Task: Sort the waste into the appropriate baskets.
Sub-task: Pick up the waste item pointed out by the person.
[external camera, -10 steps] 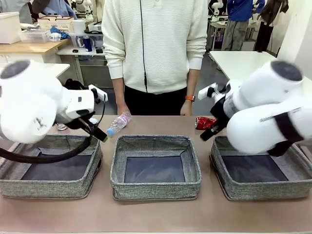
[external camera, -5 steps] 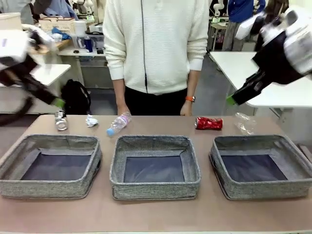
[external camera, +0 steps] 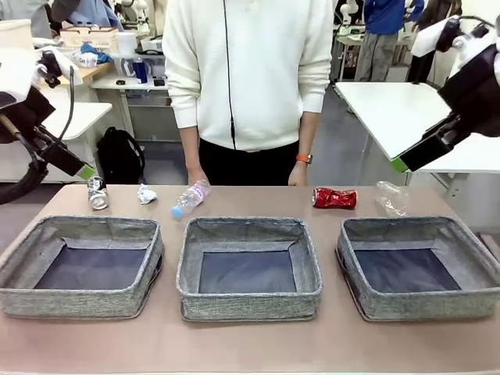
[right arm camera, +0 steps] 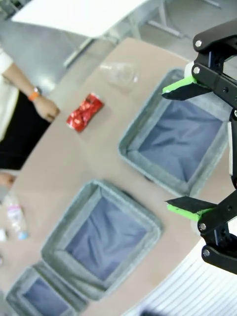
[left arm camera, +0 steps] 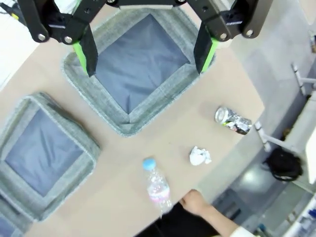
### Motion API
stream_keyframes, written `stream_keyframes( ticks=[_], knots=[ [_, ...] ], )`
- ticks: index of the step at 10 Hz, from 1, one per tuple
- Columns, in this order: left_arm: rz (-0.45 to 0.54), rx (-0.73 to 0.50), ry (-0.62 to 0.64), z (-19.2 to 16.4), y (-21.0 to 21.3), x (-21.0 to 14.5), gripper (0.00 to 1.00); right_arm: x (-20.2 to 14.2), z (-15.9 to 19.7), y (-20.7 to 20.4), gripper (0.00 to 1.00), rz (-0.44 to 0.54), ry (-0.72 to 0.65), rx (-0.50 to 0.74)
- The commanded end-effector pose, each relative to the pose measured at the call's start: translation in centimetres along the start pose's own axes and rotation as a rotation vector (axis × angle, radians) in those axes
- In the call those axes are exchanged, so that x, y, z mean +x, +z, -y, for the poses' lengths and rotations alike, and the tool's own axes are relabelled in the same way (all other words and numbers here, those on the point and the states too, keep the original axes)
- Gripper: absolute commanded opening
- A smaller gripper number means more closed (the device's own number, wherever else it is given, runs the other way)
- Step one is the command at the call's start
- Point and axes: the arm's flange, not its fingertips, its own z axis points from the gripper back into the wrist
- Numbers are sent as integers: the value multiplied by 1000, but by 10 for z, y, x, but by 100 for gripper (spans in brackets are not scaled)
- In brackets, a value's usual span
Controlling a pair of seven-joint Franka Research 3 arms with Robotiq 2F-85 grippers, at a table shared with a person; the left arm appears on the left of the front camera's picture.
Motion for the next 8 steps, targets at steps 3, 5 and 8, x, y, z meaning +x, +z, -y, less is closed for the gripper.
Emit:
stream_keyframes(
  ticks=[3, 5, 8],
  knots=[
    [155, -589, 263, -97, -17, -49, 100, -77, 52, -18, 100, 323, -293, 557],
    [320, -823, 651, -175, -53, -125, 100, -153, 102, -32, 100, 448, -544, 675],
    [578, -891, 1057, -198, -78, -190, 100, -231, 133, -40, 100, 407, -791, 696]
  ],
)
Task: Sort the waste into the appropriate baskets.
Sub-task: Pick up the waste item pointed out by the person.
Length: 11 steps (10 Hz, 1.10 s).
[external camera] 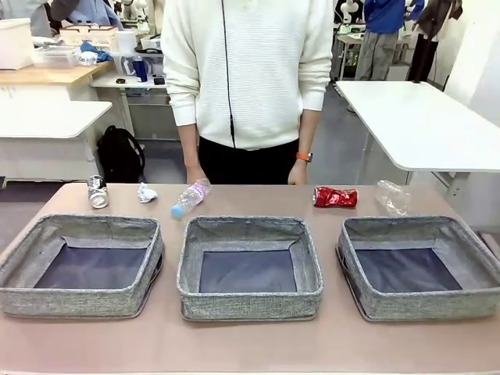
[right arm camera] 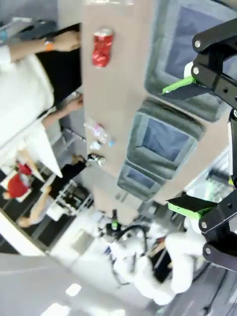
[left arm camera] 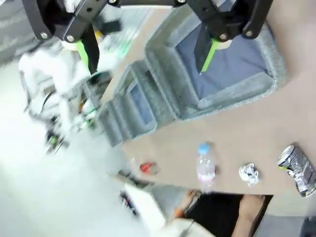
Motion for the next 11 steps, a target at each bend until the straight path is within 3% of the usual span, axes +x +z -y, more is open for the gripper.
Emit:
stream_keyframes(
  ticks=[1, 2, 3, 11],
  knots=[
    [264, -107, 245, 8, -38, 13, 100, -99, 20, -22, 100, -27, -110, -1],
    [277, -109, 249, 15, -44, 12, 100, -102, 28, -26, 100, -12, -101, 12],
    [104, -55, 126, -9, -4, 1, 100, -18, 24, 19, 100, -1, -81, 6],
    [104, -55, 126, -9, -4, 1, 100, -18, 24, 19, 100, -1, -81, 6]
  ],
)
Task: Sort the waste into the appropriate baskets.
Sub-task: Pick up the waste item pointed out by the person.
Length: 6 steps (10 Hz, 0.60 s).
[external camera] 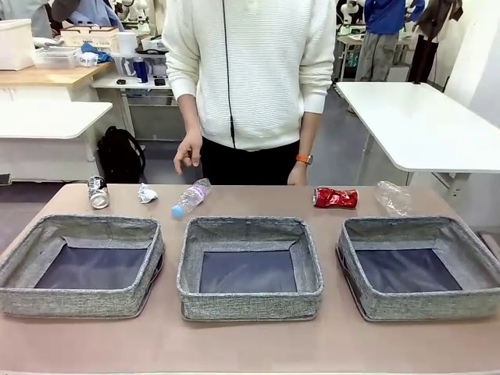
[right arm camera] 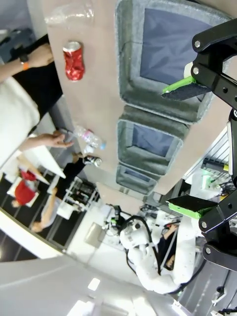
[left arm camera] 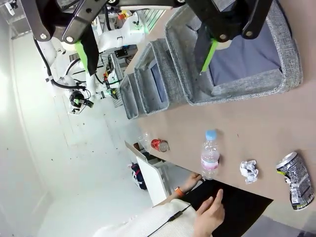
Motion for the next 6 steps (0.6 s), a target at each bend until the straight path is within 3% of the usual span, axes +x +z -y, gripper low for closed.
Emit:
stream_keyframes(
  ticks=[1, 6],
  knots=[
    [1, -18, -26, -1, 2, 0, 100, 5, -2, 0, 100, 7, 27, 6],
    [1, -18, -26, -1, 2, 0, 100, 5, -2, 0, 100, 7, 27, 6]
  ],
)
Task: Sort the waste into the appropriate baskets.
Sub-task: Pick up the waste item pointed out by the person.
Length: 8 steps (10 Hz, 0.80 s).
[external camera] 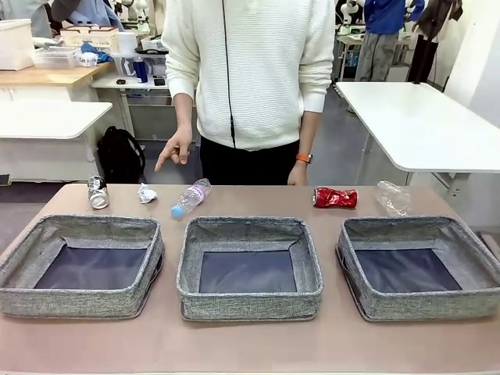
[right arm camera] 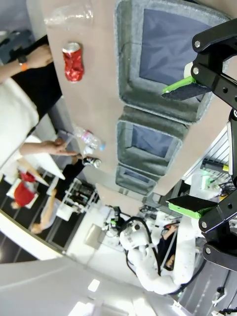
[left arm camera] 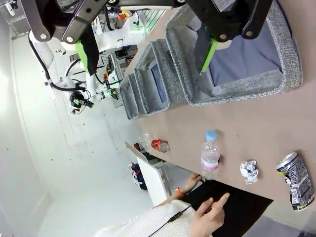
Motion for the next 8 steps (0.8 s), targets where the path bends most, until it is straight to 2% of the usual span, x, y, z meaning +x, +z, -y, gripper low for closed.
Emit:
stream_keyframes(
  ticks=[1, 7, 8],
  knots=[
    [2, -16, -26, -1, 1, 0, 100, 3, 0, 0, 100, 13, 30, 12],
    [0, 0, 0, 0, 0, 0, 100, 3, 0, 0, 100, 13, 30, 12],
    [-149, 39, -78, 17, -39, 16, 100, 3, 0, 0, 100, 13, 30, 12]
  ],
)
